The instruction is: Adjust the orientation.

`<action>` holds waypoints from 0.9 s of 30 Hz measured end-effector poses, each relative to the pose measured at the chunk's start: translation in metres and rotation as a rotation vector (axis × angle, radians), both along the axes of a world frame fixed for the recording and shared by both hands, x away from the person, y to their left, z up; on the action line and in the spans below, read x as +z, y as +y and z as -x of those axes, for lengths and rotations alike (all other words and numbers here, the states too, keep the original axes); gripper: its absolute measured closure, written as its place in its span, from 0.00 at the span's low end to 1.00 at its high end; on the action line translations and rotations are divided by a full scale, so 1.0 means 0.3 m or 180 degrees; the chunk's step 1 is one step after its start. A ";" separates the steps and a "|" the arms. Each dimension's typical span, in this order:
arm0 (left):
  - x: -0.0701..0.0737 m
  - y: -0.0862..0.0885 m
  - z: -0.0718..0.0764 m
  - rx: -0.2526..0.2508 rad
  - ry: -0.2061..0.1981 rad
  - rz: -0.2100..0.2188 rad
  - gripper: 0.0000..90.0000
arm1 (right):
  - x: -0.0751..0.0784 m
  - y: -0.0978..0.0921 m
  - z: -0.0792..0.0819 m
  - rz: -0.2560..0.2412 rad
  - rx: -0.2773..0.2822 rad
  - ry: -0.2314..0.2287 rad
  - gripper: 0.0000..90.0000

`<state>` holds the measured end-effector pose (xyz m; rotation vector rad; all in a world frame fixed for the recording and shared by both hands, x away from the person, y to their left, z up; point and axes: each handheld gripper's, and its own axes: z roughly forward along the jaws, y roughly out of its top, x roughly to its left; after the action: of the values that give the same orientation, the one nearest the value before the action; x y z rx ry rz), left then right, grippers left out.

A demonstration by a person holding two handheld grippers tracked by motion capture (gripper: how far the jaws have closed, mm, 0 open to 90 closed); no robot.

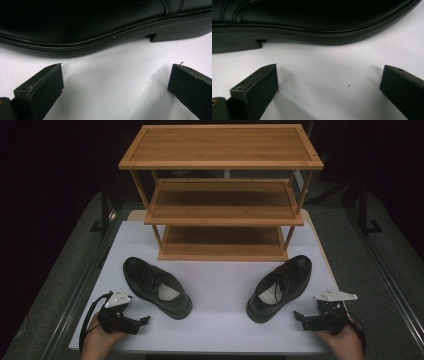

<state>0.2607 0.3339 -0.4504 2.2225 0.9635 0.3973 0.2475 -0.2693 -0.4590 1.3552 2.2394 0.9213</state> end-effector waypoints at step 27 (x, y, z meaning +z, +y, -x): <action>0.065 0.088 0.062 0.0189 0.0001 0.0203 0.42 | 0.000 0.000 0.000 -0.0002 0.0001 0.0000 0.01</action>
<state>0.2422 0.3603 -0.4308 2.1409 1.0302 0.3876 0.2475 -0.2693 -0.4590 1.3552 2.2397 0.9220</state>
